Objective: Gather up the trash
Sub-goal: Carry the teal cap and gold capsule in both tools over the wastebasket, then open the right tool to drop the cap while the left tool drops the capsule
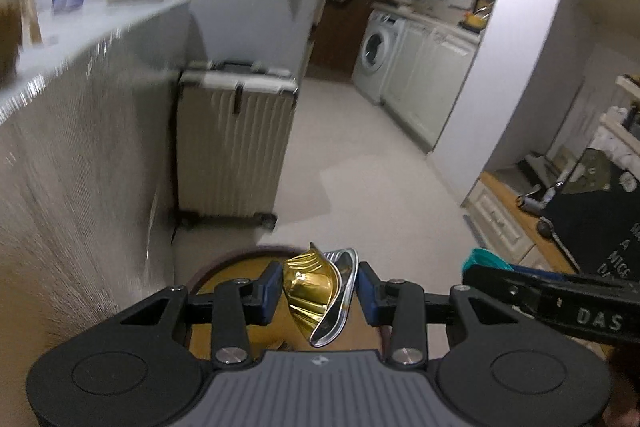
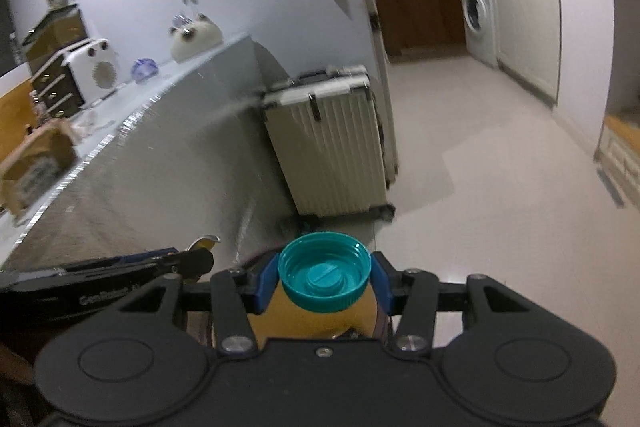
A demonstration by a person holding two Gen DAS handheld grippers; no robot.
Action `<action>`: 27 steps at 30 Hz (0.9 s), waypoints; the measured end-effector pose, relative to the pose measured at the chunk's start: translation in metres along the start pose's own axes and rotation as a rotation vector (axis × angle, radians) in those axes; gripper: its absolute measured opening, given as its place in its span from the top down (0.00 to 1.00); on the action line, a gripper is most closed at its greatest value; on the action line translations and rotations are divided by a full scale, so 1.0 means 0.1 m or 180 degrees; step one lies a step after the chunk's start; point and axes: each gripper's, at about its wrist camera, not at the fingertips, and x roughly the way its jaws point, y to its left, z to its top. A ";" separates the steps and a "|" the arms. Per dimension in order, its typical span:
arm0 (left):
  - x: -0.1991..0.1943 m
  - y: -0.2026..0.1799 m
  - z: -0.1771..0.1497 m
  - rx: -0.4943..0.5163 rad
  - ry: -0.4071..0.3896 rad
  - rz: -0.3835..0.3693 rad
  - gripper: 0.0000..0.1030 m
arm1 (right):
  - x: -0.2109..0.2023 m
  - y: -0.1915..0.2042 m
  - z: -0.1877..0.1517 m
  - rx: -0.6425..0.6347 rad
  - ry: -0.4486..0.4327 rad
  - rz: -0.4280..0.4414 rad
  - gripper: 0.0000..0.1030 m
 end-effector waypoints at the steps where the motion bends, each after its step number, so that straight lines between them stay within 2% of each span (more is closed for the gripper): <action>1: 0.12 0.05 -0.01 -0.0018 0.0071 0.0017 0.60 | 0.11 -0.01 -0.02 0.0056 0.0060 -0.0011 0.51; 8: 0.83 0.33 -0.25 -0.0113 0.0647 0.0097 0.60 | 0.81 -0.08 -0.18 0.0305 0.0541 -0.0045 0.51; 13: 1.11 0.52 -0.42 -0.0194 0.0930 0.0108 0.60 | 1.21 -0.08 -0.31 0.0344 0.0899 -0.0033 0.51; 21: 1.41 0.61 -0.61 -0.0025 0.1265 0.0092 0.60 | 1.73 0.00 -0.39 0.0348 0.1319 -0.0041 0.51; 27: 1.50 0.64 -0.59 0.0167 0.1251 0.0174 0.60 | 1.95 0.02 -0.48 0.0288 0.1613 -0.0156 0.51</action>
